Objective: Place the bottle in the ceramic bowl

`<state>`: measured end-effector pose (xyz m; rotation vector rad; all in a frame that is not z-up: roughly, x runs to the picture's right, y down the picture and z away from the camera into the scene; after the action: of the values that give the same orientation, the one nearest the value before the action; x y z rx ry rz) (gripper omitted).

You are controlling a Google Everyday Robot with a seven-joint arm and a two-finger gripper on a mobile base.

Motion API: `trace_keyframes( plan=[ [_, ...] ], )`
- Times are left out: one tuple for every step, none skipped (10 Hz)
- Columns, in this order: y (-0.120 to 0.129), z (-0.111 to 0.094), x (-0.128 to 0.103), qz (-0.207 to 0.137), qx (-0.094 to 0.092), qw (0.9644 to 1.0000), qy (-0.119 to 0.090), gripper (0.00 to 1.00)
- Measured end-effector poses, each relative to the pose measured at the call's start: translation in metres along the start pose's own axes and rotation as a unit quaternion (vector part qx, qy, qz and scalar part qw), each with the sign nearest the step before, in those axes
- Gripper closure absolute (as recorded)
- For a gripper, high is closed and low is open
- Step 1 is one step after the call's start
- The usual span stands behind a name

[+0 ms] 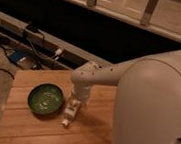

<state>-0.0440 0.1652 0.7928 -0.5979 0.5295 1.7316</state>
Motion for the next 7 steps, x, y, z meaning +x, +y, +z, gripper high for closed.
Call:
trace_keyframes(
  plan=[
    [0.004,0.006,0.002,-0.004,-0.001,1.0,0.006,0.35],
    [0.006,0.01,0.003,-0.005,-0.001,0.9999,0.009,0.35],
    [0.009,0.015,0.004,-0.008,-0.001,0.9999,0.015,0.35],
    [0.013,0.024,0.006,-0.012,0.001,0.9997,0.022,0.35],
    [0.018,0.033,0.008,-0.016,0.002,0.9995,0.029,0.35],
    [0.02,0.039,0.01,-0.019,0.003,0.9992,0.035,0.35],
    [0.021,0.044,0.013,-0.021,0.006,0.999,0.039,0.39]
  ],
)
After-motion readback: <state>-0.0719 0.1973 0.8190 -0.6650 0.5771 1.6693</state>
